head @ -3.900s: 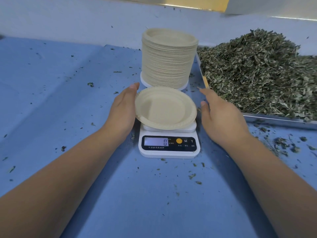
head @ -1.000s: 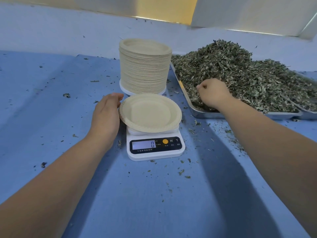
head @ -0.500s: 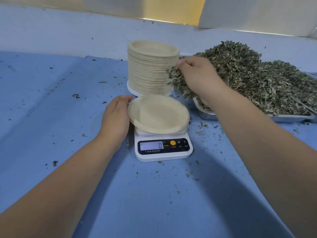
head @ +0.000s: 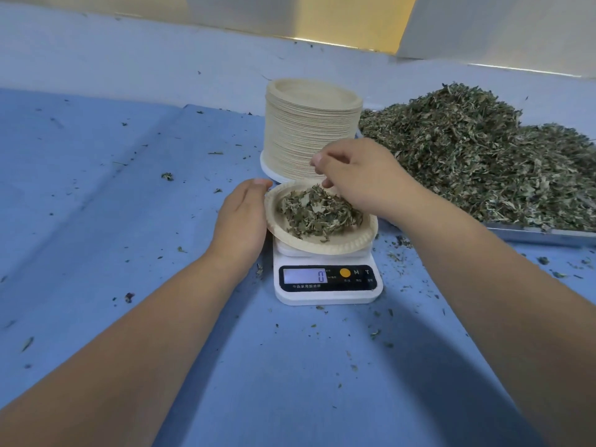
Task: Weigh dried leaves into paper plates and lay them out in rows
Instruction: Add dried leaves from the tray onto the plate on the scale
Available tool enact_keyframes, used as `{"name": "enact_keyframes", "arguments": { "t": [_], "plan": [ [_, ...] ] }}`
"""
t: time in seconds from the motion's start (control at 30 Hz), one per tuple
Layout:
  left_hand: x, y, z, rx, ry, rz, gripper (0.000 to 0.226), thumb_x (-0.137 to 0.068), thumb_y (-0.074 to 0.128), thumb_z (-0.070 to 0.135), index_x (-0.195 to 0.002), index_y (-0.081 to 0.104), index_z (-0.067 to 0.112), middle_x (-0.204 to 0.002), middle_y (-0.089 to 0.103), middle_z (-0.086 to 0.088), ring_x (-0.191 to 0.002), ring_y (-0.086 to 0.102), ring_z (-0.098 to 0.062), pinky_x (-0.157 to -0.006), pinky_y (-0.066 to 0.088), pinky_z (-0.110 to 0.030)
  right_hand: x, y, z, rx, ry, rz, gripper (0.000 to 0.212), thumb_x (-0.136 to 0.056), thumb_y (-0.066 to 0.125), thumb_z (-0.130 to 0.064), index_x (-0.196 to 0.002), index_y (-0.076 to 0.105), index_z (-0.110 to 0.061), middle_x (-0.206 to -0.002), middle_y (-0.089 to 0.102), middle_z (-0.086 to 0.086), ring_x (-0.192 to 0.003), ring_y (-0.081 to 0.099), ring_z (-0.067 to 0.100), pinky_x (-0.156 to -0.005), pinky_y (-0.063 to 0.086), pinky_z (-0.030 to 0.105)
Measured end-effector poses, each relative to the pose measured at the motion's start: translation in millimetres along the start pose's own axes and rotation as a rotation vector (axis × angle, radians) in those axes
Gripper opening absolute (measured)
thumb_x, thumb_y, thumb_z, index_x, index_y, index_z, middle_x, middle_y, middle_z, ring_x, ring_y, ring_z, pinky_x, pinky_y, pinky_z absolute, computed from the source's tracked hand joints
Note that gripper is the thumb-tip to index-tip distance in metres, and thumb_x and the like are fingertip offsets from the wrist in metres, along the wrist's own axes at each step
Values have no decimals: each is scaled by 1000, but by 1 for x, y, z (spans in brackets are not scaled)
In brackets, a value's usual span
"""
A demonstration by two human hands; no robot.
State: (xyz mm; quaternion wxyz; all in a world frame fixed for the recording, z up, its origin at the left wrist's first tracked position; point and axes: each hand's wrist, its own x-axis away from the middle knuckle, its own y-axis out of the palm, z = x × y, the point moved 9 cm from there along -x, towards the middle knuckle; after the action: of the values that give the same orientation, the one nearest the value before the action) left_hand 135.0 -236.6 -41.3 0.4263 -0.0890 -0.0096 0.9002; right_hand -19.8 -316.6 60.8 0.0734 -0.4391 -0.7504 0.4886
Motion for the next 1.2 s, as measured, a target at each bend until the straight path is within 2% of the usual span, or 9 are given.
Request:
{"name": "enact_keyframes", "arguments": {
  "t": [0.1,0.27,0.37,0.43,0.63,0.73,0.87,1.0,1.2],
  "plan": [
    [1,-1,2,-1,17,3,29,-103,41,34,-92,68,35,-83,62,42,-81,51,28,-68,37,0,3,-1,9,-142,40,42,31,-101,52,-37,-97,73,-14,-94,74,6,-90,71,27,-82,58,47],
    [3,2,8,2,68,-50,31,-104,42,37,-111,72,40,-119,63,30,-114,54,15,-101,40,-17,15,4,14,-379,51,72,18,-99,59,-24,-98,76,-18,-97,76,1,-96,72,18,-97,53,49],
    [11,10,23,-113,214,-157,32,-103,45,44,-125,68,51,-162,27,22,-139,26,20,-103,22,-8,20,8,10,-384,8,71,19,-100,59,-24,-99,77,-19,-100,74,10,-101,68,24,-96,51,50],
    [18,14,33,-236,321,-203,31,-103,46,44,-123,66,57,-171,6,15,-142,12,23,-112,20,-13,22,10,10,-301,-26,62,16,-99,61,-26,-98,77,-23,-93,73,6,-92,67,19,-91,52,46],
    [27,21,41,-314,361,-251,29,-107,50,33,-100,74,48,-171,11,14,-155,-2,1,-124,3,-27,30,13,34,-214,18,88,9,-90,70,-26,-90,76,-33,-105,72,-19,-102,66,9,-96,52,31],
    [27,16,43,-294,359,-210,33,-104,50,31,-88,79,34,-169,21,12,-155,7,1,-123,10,-25,31,14,35,-285,11,106,9,-90,71,-25,-90,76,-33,-103,74,-14,-100,67,8,-96,53,41],
    [27,10,45,-271,376,-163,31,-103,47,31,-105,78,27,-167,26,12,-147,20,13,-107,20,-8,29,13,26,-370,-34,126,11,-91,67,-26,-96,77,-28,-86,73,-14,-87,67,9,-87,56,41],
    [25,13,39,-267,362,-171,28,-104,48,27,-113,75,30,-167,28,9,-124,21,37,-99,23,0,29,8,27,-360,-71,173,13,-95,64,-23,-97,77,-23,-69,64,-27,-69,57,-6,-68,43,21],
    [18,10,31,-208,289,-162,30,-107,46,28,-127,68,35,-166,29,14,-136,24,22,-101,21,0,42,-28,61,-156,14,364,17,-96,59,-25,-90,74,-22,-66,61,-18,-59,54,-6,-59,37,7]
  ]
}}
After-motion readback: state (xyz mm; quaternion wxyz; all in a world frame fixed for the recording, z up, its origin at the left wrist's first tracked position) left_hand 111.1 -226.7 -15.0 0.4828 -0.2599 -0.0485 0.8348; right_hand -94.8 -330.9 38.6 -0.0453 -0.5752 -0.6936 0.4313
